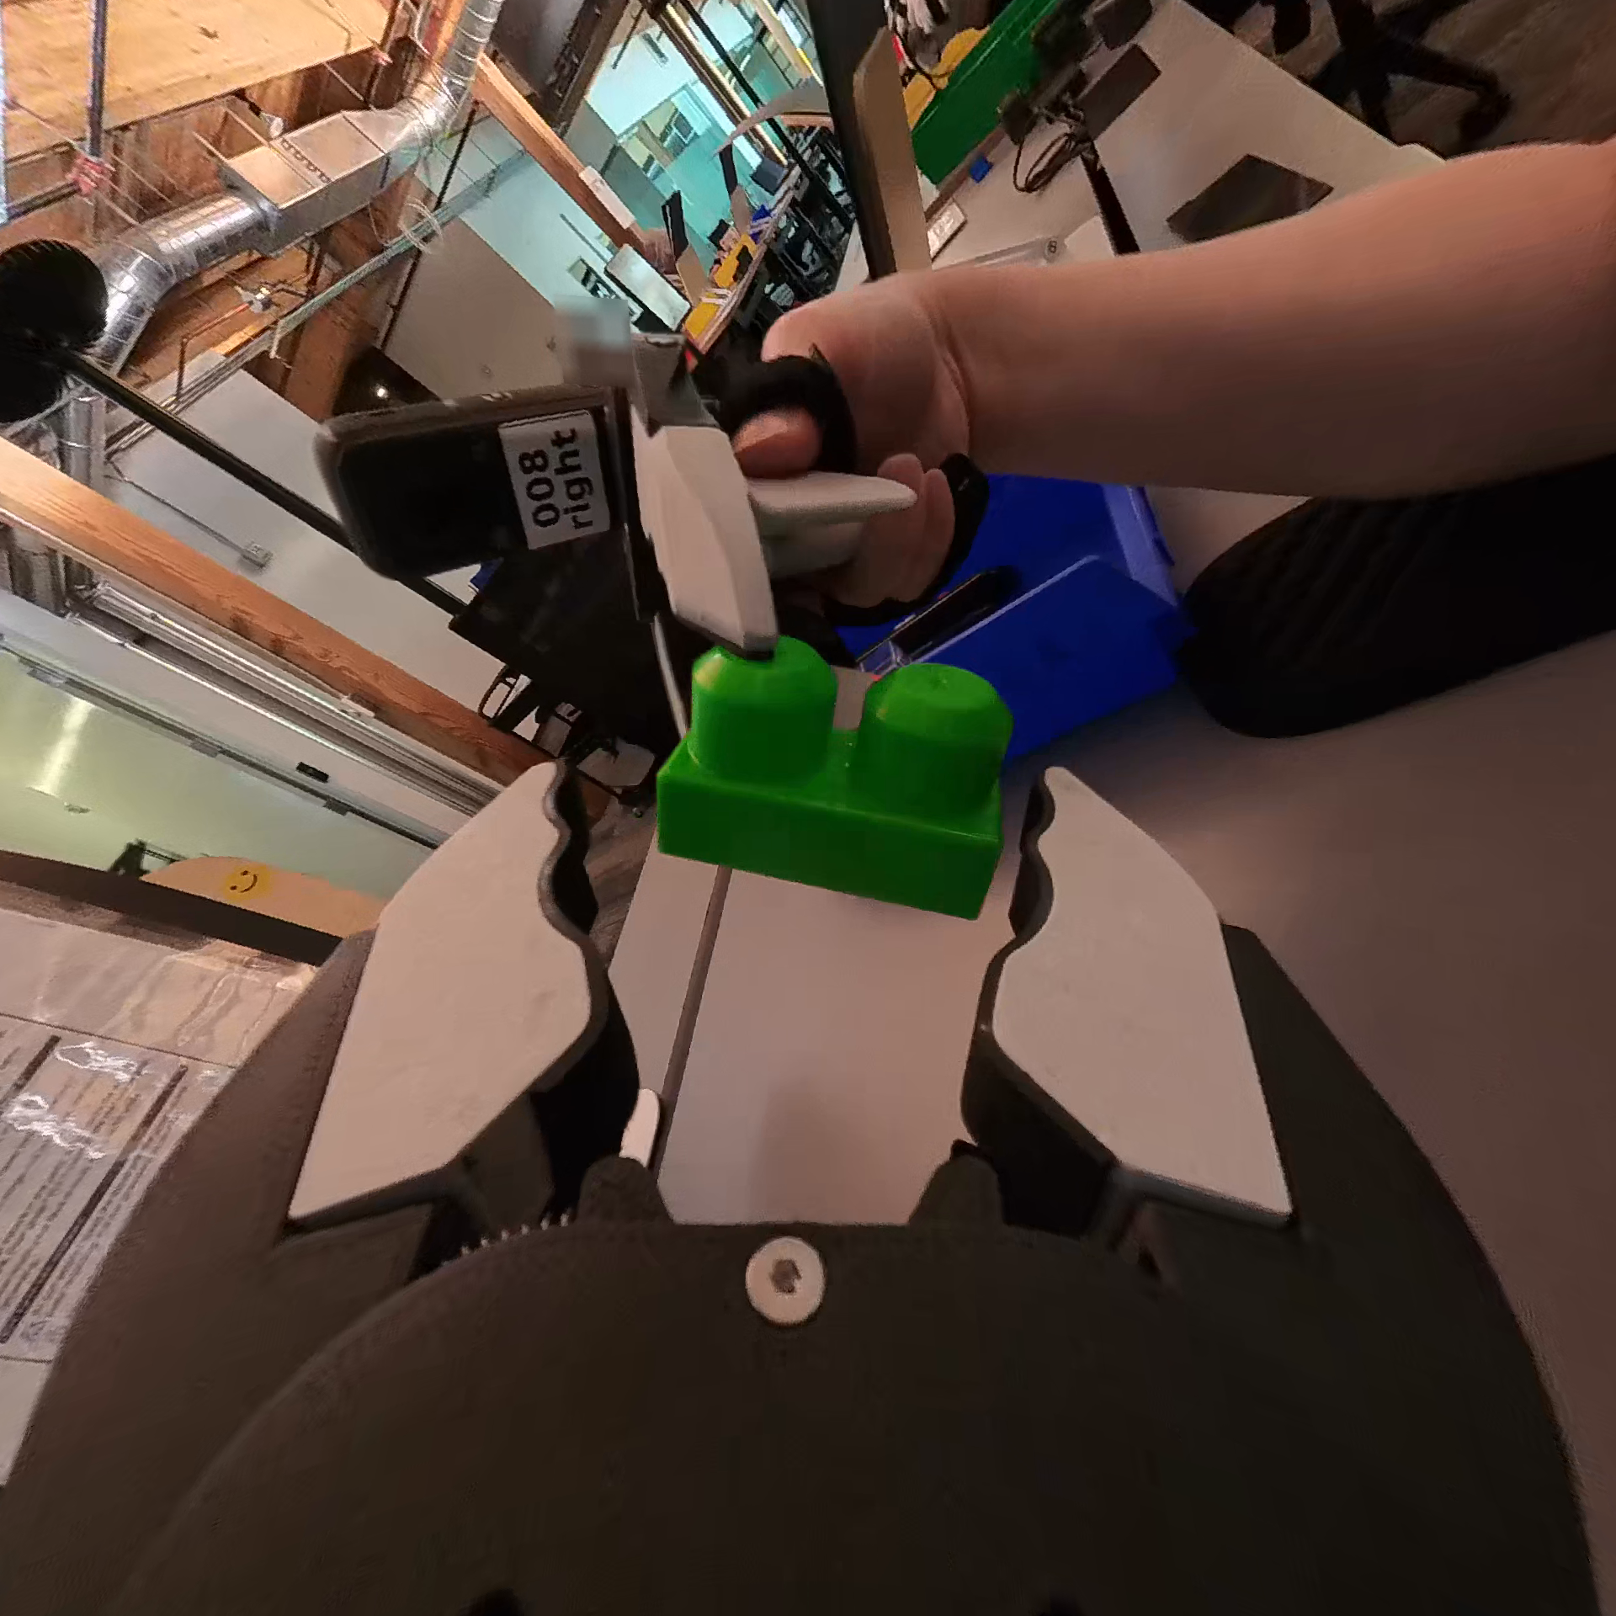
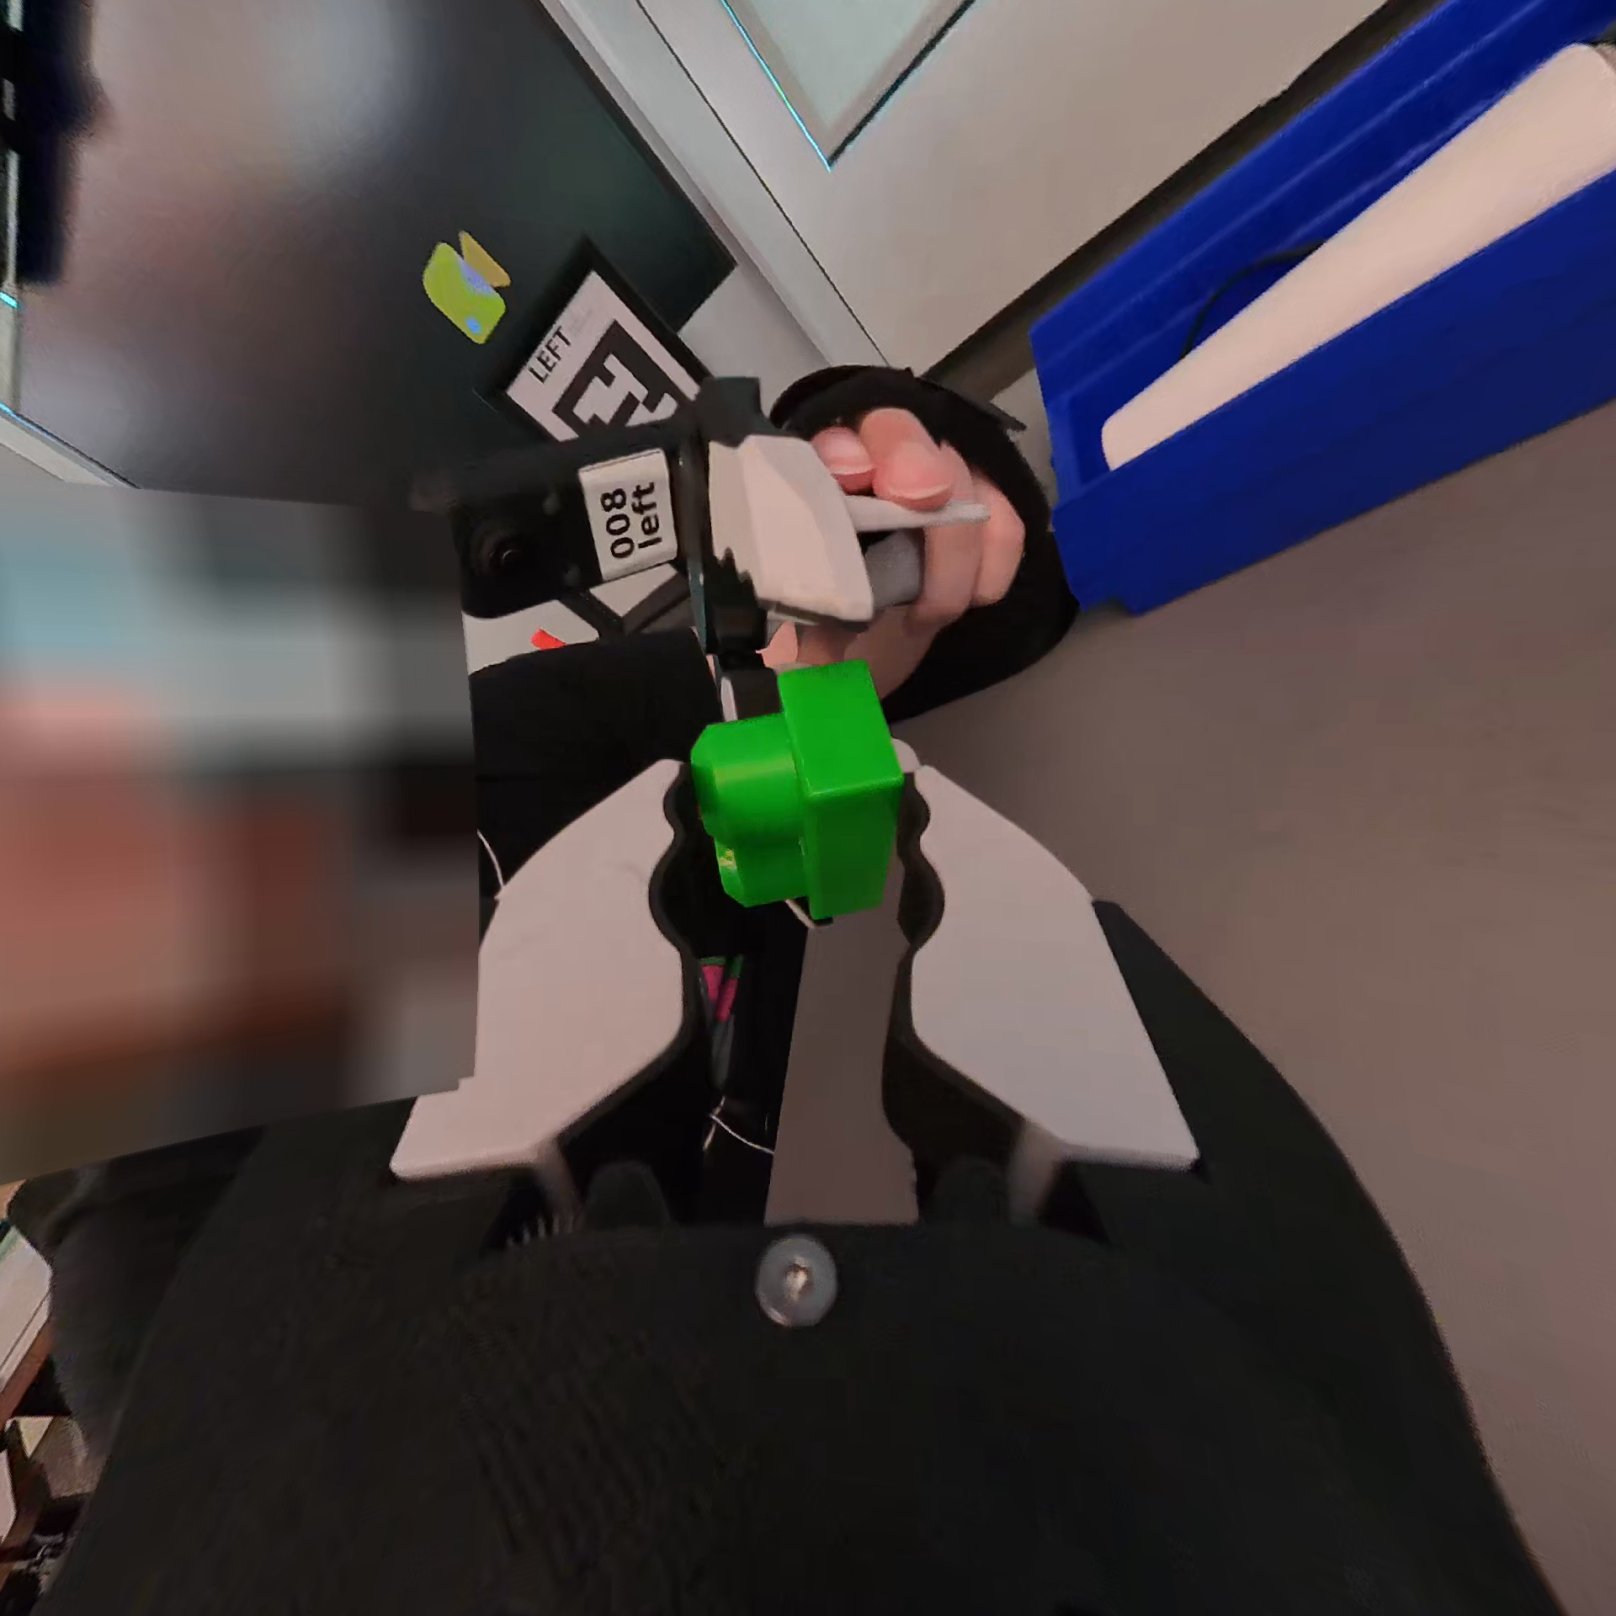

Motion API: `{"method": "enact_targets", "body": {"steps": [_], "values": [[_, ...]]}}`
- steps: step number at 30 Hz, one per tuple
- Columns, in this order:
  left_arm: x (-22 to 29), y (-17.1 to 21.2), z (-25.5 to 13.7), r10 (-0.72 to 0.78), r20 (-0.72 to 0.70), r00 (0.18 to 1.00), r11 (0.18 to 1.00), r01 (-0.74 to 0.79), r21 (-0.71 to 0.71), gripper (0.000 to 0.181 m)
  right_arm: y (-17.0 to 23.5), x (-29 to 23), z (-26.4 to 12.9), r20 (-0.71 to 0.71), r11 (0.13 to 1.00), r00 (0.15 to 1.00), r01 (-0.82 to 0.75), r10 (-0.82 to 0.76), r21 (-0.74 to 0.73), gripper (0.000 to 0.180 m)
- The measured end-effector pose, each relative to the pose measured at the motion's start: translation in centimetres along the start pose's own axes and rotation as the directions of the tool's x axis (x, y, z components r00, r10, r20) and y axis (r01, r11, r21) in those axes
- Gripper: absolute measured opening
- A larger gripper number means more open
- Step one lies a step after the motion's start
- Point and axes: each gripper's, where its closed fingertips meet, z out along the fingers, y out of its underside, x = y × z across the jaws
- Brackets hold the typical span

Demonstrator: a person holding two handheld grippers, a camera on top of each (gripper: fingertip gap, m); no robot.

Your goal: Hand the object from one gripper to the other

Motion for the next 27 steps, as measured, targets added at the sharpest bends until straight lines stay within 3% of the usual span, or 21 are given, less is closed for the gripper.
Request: {"method": "enact_targets", "body": {"steps": [1, 4, 8, 11, 14, 17, 20, 22, 24, 27], "values": [[0.1, 0.2, 0.1, 0.023, 0.003, 1.000, 1.000, -0.023, -0.016, 0.092, 0.0, 0.1, 0.1, -0.006, 1.000, 1.000, -0.001, 0.001, -0.003, 0.044], [0.6, 0.7, 0.4, 0.080, 0.003, 0.997, 0.996, -0.080, -0.045, 0.076, 0.1, 0.4, 0.3, -0.017, 1.000, 1.000, -0.007, 0.007, -0.007, 0.044], [-0.8, 0.5, 0.3, 0.100, 0.083, 0.992, 0.994, -0.095, -0.057, 0.076, -1.1, -0.1, 0.0, -0.033, 0.992, 0.993, 0.113, -0.111, 0.064, 0.046], [-3.5, -1.1, -1.0, -0.029, 0.194, 0.981, 0.998, 0.018, 0.057, 0.076, -3.0, -1.1, -0.7, -0.083, 0.939, 0.955, 0.295, -0.284, 0.178, 0.068], [-6.4, -2.7, -3.0, -0.330, 0.197, 0.923, 0.927, 0.277, 0.253, 0.076, -5.2, -1.7, -2.0, -0.268, 0.787, 0.821, 0.565, -0.504, 0.250, 0.075], [-8.2, -3.9, -4.6, -0.674, -0.038, 0.738, 0.662, 0.626, 0.411, 0.076, -7.0, -2.1, -3.1, -0.542, 0.518, 0.525, 0.836, -0.656, 0.182, 0.074], [-9.9, -4.0, -5.8, -0.840, -0.326, 0.433, 0.262, 0.852, 0.454, 0.076, -8.0, -3.3, -3.9, -0.768, 0.183, 0.053, 0.980, -0.639, -0.084, 0.055], [-10.8, -3.4, -6.4, -0.841, -0.481, 0.247, 0.015, 0.900, 0.435, 0.076, -8.0, -4.3, -3.8, -0.797, 0.018, -0.241, 0.953, -0.554, -0.301, 0.037], [-11.2, -2.5, -6.2, -0.815, -0.569, 0.111, -0.148, 0.909, 0.390, 0.076, -7.9, -4.9, -2.6, -0.775, -0.032, -0.374, 0.908, -0.509, -0.418, 0.025], [-11.2, -1.7, -5.7, -0.775, -0.632, 0.011, -0.282, 0.889, 0.361, 0.076, -7.7, -4.5, -0.4, -0.771, 0.015, -0.366, 0.900, -0.521, -0.437, 0.016]]}}
